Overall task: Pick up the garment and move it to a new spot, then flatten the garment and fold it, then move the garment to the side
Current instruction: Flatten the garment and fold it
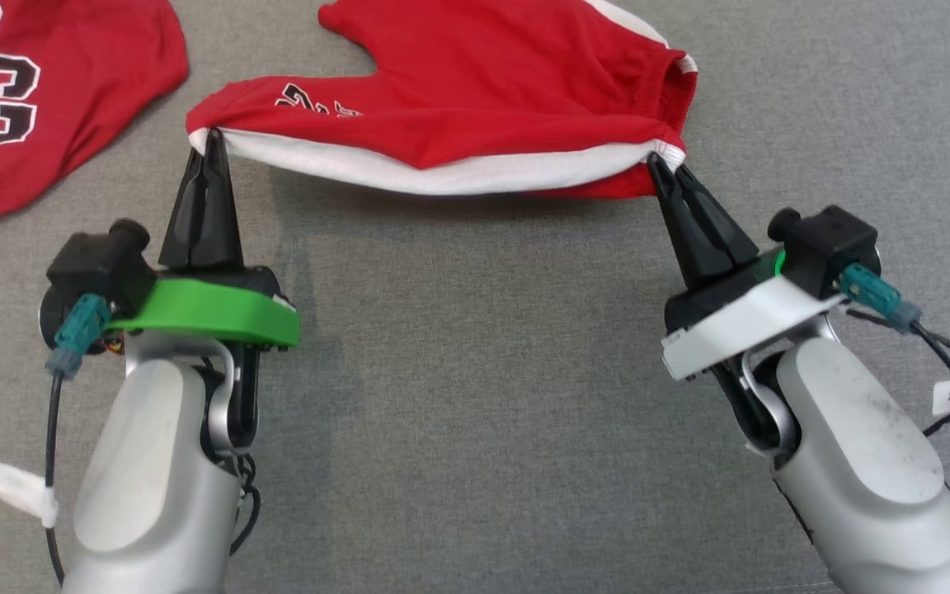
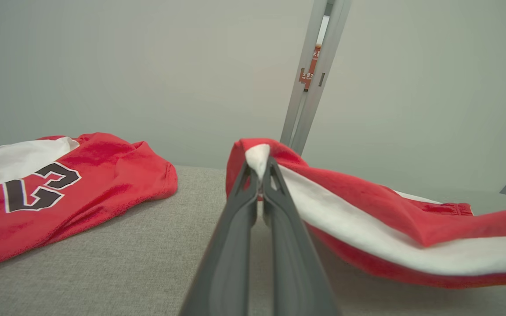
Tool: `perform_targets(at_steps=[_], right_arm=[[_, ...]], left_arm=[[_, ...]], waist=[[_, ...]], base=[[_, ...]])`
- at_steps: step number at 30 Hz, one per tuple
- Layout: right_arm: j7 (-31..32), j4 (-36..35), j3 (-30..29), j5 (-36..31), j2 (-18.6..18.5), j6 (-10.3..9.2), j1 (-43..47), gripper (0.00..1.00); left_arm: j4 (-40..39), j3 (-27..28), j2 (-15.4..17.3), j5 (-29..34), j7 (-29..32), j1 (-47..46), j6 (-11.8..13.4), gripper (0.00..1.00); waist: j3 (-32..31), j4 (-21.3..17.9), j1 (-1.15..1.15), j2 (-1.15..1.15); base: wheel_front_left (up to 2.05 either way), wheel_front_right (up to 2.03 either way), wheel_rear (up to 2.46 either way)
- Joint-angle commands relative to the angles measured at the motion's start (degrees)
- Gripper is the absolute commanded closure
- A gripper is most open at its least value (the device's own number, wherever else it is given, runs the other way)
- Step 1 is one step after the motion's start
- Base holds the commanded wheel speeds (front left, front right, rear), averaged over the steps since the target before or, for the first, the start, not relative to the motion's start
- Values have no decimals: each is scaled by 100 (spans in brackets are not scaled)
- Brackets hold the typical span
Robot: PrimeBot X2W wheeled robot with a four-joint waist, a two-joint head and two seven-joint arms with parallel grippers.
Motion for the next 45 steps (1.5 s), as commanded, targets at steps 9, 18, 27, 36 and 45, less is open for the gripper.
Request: perform_targets(at_steps=[9,18,27,36,45], right_arm=[[-16,-918,-189,151,-181,-4,1574,100],[-17,-2077,-523,340,-376,-4,2846,100],[381,-2494,-439,424,-412,-4,3439,100],[160,-1494,-242,711,-157,-4,2845,100],[5,-858,-324,652,288,-4,2154,100]], left_arm=[[-1089,23,-240,317,-3,1604,-83,100],[-2353,-160,-105,393,408,2828,174,100],[-2920,-240,-20,328,940,3223,358,100],[-1951,-148,51,193,1021,2514,235,100],[-399,-322,76,412,1273,764,23,100]], waist=[[-1102,348,0,0],[-1671,498,0,0],[-1461,338,0,0],[-849,91,0,0],[-168,-343,0,0]], base=[[0,0,0],[0,0,0],[0,0,0],[0,0,0],[0,0,0]])
